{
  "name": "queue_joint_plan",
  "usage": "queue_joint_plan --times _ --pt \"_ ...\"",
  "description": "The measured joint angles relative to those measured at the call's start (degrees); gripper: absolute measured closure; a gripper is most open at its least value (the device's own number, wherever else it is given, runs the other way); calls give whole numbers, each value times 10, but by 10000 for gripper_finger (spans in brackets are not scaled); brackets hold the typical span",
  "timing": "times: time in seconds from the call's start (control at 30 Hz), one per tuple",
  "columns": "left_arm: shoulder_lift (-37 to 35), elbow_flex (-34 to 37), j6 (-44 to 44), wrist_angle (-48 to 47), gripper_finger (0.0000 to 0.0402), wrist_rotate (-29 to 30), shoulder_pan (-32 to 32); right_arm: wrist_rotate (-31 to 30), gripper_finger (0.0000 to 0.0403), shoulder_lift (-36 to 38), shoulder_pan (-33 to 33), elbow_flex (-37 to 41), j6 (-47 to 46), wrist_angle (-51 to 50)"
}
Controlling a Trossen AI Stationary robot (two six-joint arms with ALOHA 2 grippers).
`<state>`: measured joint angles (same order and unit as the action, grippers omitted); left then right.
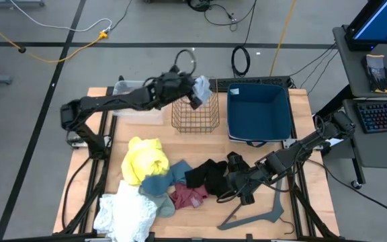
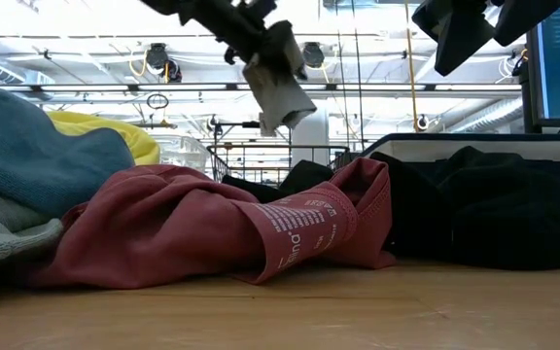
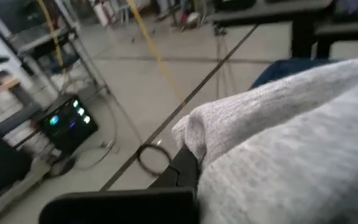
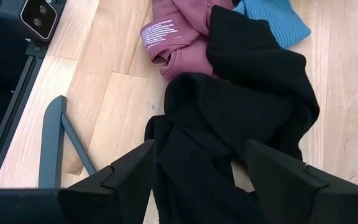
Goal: Pick & Place Cloths
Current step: Put the gray shorts into the wire basket
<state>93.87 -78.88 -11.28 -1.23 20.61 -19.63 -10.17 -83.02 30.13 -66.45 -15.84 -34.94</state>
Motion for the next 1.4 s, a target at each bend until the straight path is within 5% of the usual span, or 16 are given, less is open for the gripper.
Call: queue_joint_plan --times 0.27,0.43,0.67,1.4 --pt "70 -79 70 -120 393 -2 -45 0 165 0 0 0 0 0" --pt "100 -79 114 -125 391 -81 -77 0 165 0 0 0 0 2" --pt "145 -79 136 -135 378 -117 -88 0 165 0 0 0 -15 2" --pt "165 -78 177 -201 375 -122 -86 0 165 0 0 0 -15 4"
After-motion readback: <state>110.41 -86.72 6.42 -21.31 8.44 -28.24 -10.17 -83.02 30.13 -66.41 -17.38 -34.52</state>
